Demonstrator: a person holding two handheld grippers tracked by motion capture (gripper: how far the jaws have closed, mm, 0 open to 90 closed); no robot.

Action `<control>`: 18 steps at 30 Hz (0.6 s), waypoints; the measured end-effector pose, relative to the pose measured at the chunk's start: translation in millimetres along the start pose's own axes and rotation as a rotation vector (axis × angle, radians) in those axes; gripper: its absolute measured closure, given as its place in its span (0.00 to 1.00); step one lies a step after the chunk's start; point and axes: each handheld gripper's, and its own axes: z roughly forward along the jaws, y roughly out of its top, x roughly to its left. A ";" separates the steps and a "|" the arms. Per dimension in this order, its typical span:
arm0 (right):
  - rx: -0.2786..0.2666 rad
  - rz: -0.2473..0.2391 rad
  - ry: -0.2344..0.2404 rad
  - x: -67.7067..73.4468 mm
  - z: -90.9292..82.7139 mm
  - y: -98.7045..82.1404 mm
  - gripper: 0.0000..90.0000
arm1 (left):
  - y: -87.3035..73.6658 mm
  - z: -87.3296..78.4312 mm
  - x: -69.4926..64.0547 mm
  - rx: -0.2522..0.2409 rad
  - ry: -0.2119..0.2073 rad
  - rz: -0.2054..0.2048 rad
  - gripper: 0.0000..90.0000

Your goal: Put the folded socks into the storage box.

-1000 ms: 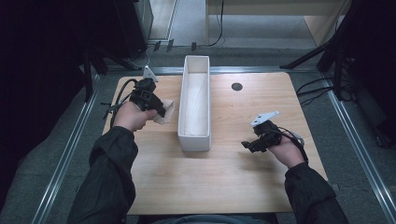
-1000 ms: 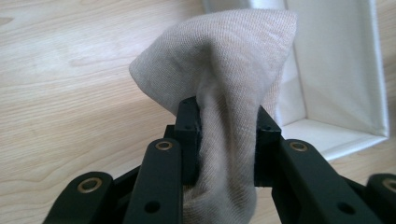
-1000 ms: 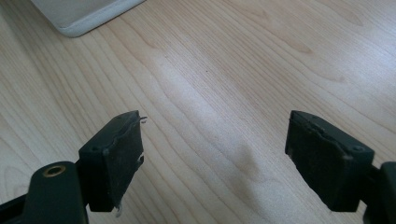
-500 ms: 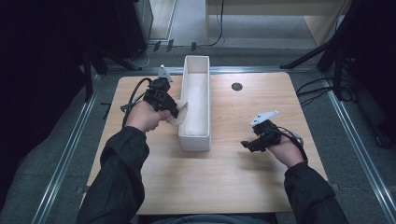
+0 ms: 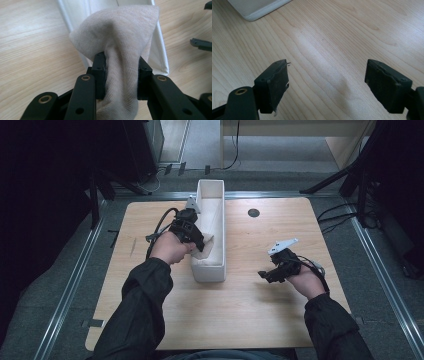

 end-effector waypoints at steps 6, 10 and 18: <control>0.001 0.000 0.000 0.3 0.2 0.0 0.21 | 3.5 14.8 -6.7 0.032 0.016 0.012 0.73; 0.002 0.003 0.002 0.5 0.1 -0.1 0.21 | 5.2 30.2 -8.3 0.057 0.019 0.013 0.72; 0.004 0.001 0.005 0.3 0.3 -0.3 0.21 | 8.4 55.3 -7.4 0.070 0.050 0.012 0.71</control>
